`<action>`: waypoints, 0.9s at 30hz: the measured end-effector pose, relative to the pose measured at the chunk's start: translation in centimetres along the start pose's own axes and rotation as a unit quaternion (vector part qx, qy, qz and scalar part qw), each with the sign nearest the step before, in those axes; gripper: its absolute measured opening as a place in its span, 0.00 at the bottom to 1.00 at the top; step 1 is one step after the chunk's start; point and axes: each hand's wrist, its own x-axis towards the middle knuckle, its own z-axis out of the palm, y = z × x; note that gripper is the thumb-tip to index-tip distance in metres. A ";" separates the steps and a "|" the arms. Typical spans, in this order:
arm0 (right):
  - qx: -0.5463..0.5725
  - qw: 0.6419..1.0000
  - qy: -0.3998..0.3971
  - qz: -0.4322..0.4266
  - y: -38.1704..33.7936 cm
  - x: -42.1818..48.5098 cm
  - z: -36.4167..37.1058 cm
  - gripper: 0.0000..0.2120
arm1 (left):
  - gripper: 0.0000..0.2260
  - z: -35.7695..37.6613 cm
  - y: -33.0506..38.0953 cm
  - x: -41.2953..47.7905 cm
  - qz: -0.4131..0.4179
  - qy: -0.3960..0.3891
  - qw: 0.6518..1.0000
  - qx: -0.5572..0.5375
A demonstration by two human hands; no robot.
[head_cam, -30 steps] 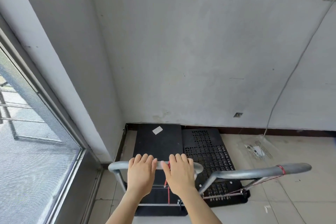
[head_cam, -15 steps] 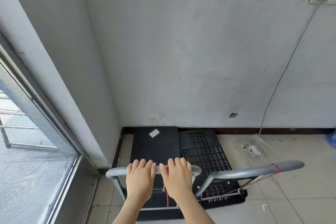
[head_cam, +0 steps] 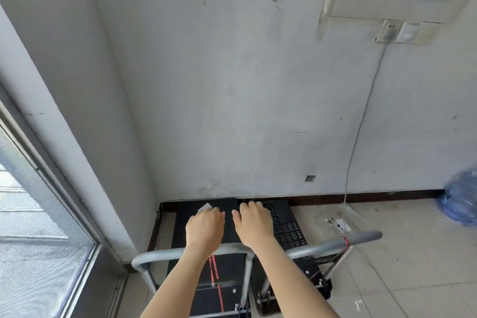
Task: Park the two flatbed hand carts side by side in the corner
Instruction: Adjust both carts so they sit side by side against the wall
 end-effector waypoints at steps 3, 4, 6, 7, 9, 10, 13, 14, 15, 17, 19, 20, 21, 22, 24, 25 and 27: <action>0.009 0.999 0.034 0.012 3.4 0.4 -4.1 0.19 | 0.15 -2.1 4.1 1.1 0.027 -0.004 0.999 0.017; 0.007 0.999 0.044 0.017 4.8 0.4 -5.3 0.19 | 0.16 -2.6 5.7 1.3 0.035 -0.009 0.999 0.020; 0.001 0.998 0.061 0.028 7.7 0.2 -7.5 0.19 | 0.16 -3.1 8.9 1.6 0.049 -0.013 0.999 0.020; -0.002 0.997 0.066 0.034 9.4 0.0 -8.4 0.19 | 0.16 -3.0 10.5 1.8 0.055 -0.010 0.998 0.015; -0.004 0.997 0.067 0.049 13.1 -0.8 -9.4 0.19 | 0.17 -2.3 13.9 1.9 0.063 -0.011 0.998 0.001; -0.005 0.996 0.063 0.059 15.2 -1.3 -9.6 0.19 | 0.18 -1.6 15.6 1.8 0.069 -0.010 0.998 -0.004; -0.012 0.995 0.035 0.093 21.4 -3.2 -8.4 0.19 | 0.17 1.5 20.6 0.9 0.092 -0.024 0.995 -0.015; -0.013 0.994 0.023 0.106 23.3 -3.9 -7.4 0.19 | 0.17 2.9 22.2 0.4 0.105 -0.039 0.994 -0.018; -0.012 0.993 0.010 0.116 25.2 -4.7 -6.1 0.19 | 0.16 4.4 23.7 -0.2 0.116 -0.061 0.991 -0.014; -0.011 0.992 -0.013 0.127 28.1 -6.3 -3.3 0.19 | 0.11 7.7 26.0 -1.6 0.148 -0.099 0.984 0.014; -0.009 0.992 -0.035 0.124 30.3 -7.8 -0.5 0.18 | 0.07 10.2 27.4 -2.5 0.158 -0.145 0.976 0.031; -0.003 0.992 -0.038 0.118 31.2 -8.3 0.7 0.17 | 0.08 11.9 27.9 -2.7 0.161 -0.161 0.973 0.031; 0.001 0.993 -0.035 0.116 32.0 -8.6 1.8 0.17 | 0.08 13.7 28.2 -2.7 0.164 -0.161 0.972 0.045; -0.004 0.993 -0.029 0.118 32.8 -8.8 2.6 0.16 | 0.07 15.2 28.5 -2.7 0.172 -0.166 0.970 0.046; -0.015 0.992 0.001 0.123 33.9 -8.8 3.9 0.17 | 0.08 16.7 29.1 -2.6 0.170 -0.144 0.974 0.035; -0.021 0.993 0.025 0.117 34.5 -8.7 4.5 0.18 | 0.08 17.2 29.3 -2.4 0.171 -0.127 0.977 0.025; -0.041 0.992 0.057 0.107 35.3 -8.2 5.8 0.20 | 0.11 17.9 29.8 -2.4 0.158 -0.148 0.976 -0.013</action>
